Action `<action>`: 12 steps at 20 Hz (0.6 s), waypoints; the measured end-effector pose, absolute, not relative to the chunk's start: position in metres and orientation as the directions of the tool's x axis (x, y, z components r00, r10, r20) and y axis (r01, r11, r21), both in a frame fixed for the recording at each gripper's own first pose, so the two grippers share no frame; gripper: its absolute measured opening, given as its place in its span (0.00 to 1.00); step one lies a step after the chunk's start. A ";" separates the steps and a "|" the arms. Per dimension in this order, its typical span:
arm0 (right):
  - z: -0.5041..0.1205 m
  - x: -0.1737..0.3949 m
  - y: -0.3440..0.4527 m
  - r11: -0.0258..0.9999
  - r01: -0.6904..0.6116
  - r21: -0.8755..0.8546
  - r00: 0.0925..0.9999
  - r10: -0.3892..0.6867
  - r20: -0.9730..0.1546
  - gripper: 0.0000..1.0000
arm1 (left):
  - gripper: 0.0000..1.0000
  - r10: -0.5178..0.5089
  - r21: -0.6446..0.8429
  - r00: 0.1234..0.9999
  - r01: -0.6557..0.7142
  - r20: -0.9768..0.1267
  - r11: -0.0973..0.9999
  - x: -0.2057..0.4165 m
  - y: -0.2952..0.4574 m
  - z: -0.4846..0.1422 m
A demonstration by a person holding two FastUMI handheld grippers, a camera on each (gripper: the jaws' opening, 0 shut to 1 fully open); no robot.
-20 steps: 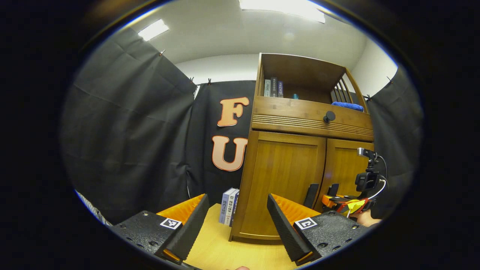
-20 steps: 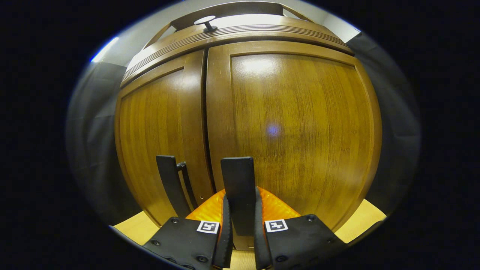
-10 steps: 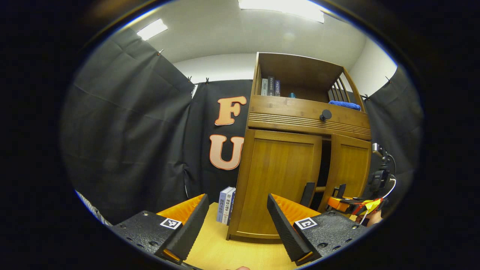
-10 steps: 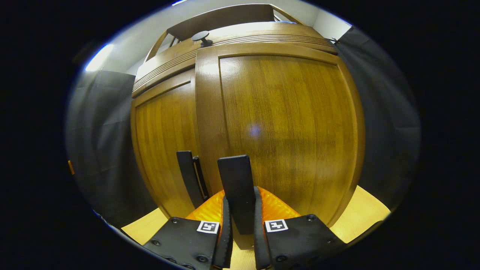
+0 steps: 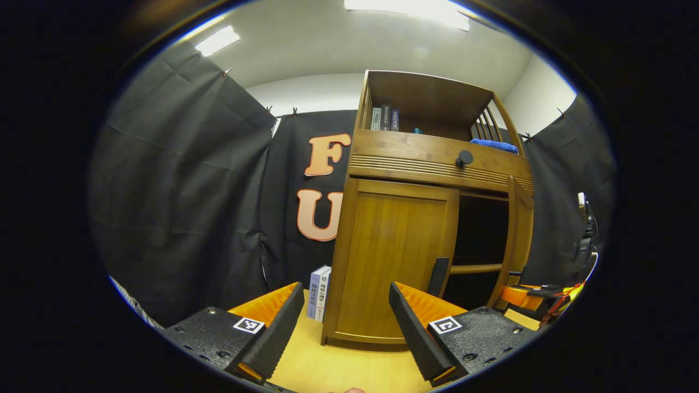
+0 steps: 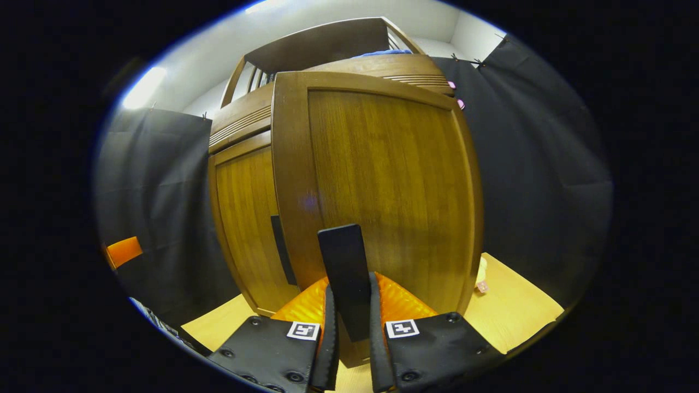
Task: Open the right door of the double-door shoe cabinet with the right hand, and open the left door with the left hand.
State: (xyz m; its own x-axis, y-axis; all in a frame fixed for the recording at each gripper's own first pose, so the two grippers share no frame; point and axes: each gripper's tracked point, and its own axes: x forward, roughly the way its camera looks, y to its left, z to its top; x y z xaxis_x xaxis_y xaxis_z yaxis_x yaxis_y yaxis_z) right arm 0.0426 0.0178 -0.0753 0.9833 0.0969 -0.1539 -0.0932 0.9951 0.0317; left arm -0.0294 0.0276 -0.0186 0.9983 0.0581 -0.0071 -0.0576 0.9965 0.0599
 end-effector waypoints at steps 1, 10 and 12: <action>-0.074 0.036 0.013 0.995 -0.092 0.038 0.984 0.097 -0.150 0.31 | 0.92 0.052 0.053 0.999 -0.051 -0.010 0.997 -0.028 0.024 -0.020; -0.068 0.001 -0.020 0.996 -0.057 0.061 0.989 0.065 -0.136 0.30 | 0.92 -0.005 0.041 1.000 0.007 -0.031 0.999 -0.023 -0.004 -0.034; -0.065 -0.008 -0.029 0.997 -0.046 0.064 0.989 0.054 -0.138 0.33 | 0.92 -0.016 0.038 0.999 0.017 -0.033 0.999 -0.021 -0.009 -0.036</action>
